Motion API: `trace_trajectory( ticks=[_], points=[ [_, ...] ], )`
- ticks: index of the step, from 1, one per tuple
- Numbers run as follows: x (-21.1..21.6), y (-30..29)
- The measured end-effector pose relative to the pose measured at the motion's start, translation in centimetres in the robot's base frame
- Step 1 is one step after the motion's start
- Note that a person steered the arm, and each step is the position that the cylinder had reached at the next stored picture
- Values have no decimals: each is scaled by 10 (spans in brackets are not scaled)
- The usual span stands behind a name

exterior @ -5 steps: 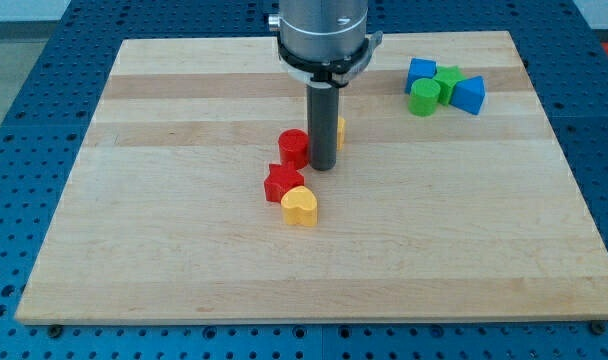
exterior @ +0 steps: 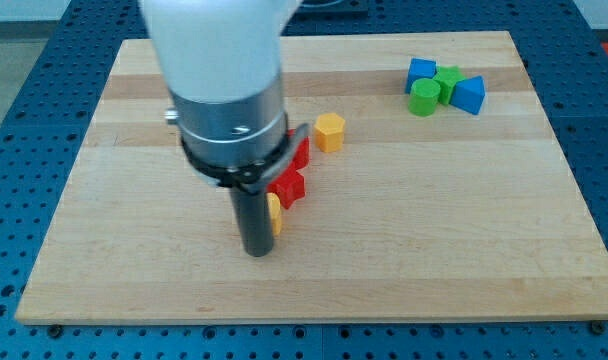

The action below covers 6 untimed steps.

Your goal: Slide yellow heart and the red star a bit up

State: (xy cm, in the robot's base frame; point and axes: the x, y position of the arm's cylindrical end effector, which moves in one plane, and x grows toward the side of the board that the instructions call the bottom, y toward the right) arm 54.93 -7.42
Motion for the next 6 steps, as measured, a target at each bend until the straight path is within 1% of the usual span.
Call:
trace_trajectory(
  ticks=[1,4,6],
  points=[
    [-14,-4],
    [-26,21],
    [-52,26]
  ],
)
